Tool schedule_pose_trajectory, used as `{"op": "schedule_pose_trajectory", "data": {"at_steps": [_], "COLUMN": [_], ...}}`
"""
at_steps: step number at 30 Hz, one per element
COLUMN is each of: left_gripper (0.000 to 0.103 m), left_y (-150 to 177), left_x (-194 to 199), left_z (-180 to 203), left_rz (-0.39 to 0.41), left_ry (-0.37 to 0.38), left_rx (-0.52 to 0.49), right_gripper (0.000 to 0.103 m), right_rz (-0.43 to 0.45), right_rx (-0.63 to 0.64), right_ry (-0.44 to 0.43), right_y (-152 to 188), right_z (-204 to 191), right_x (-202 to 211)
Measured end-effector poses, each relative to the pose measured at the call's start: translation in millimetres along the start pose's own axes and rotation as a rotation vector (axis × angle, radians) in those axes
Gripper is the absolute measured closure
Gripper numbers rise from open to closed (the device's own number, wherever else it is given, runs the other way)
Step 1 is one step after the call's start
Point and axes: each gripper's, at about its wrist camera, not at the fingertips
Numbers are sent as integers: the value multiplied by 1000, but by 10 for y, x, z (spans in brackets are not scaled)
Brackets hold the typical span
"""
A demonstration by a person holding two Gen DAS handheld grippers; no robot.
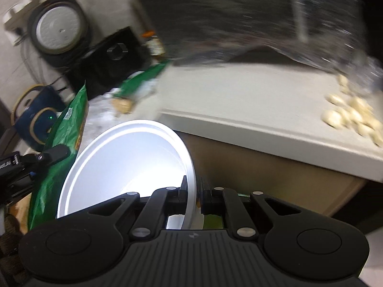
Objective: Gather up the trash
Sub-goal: 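Carry the wrapper and white bowl down over the green bin with both tools, then open the right tool to drop the bowl while the left tool releases the wrapper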
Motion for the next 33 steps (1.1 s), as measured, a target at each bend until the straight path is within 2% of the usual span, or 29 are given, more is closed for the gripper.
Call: {"op": "schedule_pose_trajectory", "data": {"at_steps": [4,8,12,15,18,23,26,28,29,30,32,33], "left_gripper": [83,83,83,83,83,83,83,84,84,84,84,84], "left_y": [257,560,849,1001,1143,1429,1482,1496,1502,1519,1556,1586], "left_x": [-252,-478,-721,-822,-875,-956,-887,-829,-817,-799,-802,-811], "left_z": [103,90,-21,-81,-163,-350,-477,-576,-610,-655,-721,-741], "left_rz": [-110,-219,-332,-368,-379,-430,-435,-433,-434,-436,-448,-457], "left_ry": [-25,-62,-94,-106,-140,-203,-222,-234,-238,-241,-247,-253], "left_rx": [-6,6,70,93,85,90,93,103,112,124,149,159], "right_gripper": [96,96,96,96,96,96,95,95,93,91,75,72], "right_rz": [-7,-27,-90,-153,-237,-370,-406,-380,-385,-409,-471,-486], "right_rx": [-36,-63,-109,-108,-92,-69,-40,-19,4,22,31,36], "right_ry": [34,116,173,212,230,219,208,140,107,111,132,136], "right_y": [212,459,734,928,1139,1448,1559,1579,1602,1628,1652,1675], "right_z": [393,777,1145,1333,1446,1437,1328,1238,1189,1142,1092,1086], "right_x": [54,18,-42,-186,-506,-1317,-1830,-2112,-2273,-2432,-2745,-2822]}}
Point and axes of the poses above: each gripper's, at about its wrist camera, not at the fingertips, and x roughly against the way its jaws point, z to its right, y to its underside, and after that the axes turned 1 degree about x, right-handed
